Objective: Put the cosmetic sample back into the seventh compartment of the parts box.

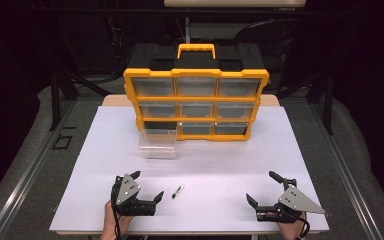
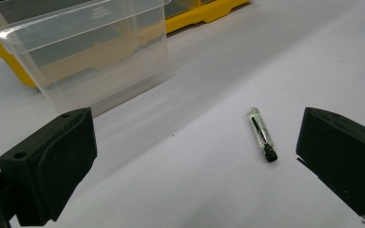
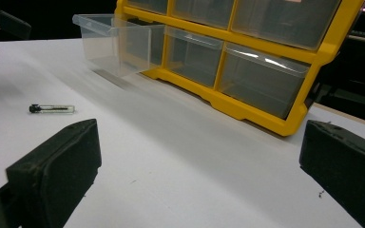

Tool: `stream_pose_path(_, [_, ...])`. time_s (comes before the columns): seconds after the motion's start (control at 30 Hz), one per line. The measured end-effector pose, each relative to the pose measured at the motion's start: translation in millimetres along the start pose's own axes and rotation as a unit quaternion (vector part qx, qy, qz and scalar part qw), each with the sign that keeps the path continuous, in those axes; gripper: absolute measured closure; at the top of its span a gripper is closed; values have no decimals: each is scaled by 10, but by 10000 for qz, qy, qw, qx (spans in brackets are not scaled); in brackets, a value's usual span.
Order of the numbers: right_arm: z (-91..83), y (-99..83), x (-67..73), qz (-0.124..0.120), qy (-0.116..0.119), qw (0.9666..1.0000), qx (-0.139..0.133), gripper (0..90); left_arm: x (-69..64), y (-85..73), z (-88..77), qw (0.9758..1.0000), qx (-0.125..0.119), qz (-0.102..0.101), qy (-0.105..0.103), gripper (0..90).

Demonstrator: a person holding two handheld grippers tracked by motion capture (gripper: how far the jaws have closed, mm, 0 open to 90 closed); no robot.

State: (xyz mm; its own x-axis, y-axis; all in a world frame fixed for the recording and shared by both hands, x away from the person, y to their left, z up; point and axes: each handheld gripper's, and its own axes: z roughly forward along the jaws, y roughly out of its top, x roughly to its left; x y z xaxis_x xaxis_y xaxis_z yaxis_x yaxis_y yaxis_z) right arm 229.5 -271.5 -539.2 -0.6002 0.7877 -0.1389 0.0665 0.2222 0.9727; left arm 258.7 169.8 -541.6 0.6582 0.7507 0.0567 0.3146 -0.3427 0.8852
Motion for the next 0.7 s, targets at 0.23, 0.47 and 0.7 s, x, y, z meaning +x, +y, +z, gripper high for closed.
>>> stream_pose_path(0.23, [4, -3, 2, -1, 10, 10000, 34, 0, -78, 73, 71, 9998, 175, 67, -33, 0])
stream_pose_path(0.47, [10, -3, 2, 18, 8, 10000, 51, 0, -137, 112, 121, 9996, 247, 128, -33, 0])
stream_pose_path(0.7, [26, -12, -3, 44, 29, 10000, 77, 0, -201, 149, 212, 9988, 459, 162, -40, 0])
